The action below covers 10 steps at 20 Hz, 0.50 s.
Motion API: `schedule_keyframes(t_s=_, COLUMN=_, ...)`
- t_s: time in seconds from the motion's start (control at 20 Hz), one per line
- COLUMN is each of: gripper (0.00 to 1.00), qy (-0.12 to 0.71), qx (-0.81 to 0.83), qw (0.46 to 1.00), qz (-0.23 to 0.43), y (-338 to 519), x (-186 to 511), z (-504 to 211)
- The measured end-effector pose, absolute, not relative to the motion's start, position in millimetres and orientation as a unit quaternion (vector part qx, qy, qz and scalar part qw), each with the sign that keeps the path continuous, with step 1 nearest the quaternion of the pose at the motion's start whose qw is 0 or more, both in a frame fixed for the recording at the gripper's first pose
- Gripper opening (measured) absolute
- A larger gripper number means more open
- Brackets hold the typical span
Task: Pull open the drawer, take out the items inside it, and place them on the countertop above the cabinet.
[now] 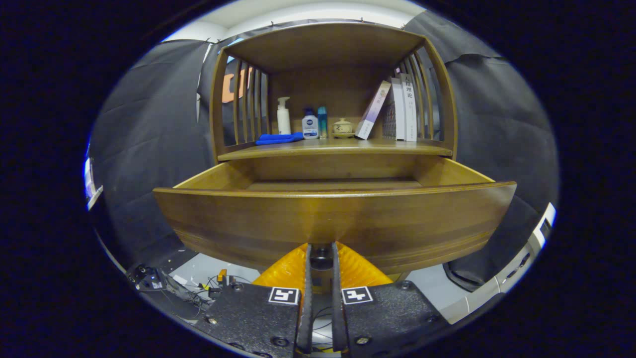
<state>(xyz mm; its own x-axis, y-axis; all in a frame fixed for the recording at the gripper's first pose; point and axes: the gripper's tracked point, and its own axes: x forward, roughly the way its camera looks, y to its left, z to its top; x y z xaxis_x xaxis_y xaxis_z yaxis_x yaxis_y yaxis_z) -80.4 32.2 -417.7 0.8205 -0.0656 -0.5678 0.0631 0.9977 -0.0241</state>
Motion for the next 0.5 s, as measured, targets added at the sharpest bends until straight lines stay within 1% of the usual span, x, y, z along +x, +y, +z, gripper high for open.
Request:
schedule_keyframes(t_s=0.25, gripper=0.18, qy=0.311, qx=-0.019, qw=0.95, qz=-0.019, y=42.0, x=-97.1, z=-416.9)
schedule_keyframes(t_s=0.4, gripper=0.19, qy=0.337, qx=-0.028, qw=0.941, qz=-0.021, y=41.9, x=-98.7, z=-416.3)
schedule_keyframes(t_s=0.45, gripper=0.21, qy=0.346, qx=-0.022, qw=0.938, qz=-0.024, y=41.0, x=-100.6, z=-414.3)
schedule_keyframes(t_s=0.5, gripper=0.27, qy=0.35, qx=-0.008, qw=0.936, qz=-0.025, y=41.6, x=-101.6, z=-406.7)
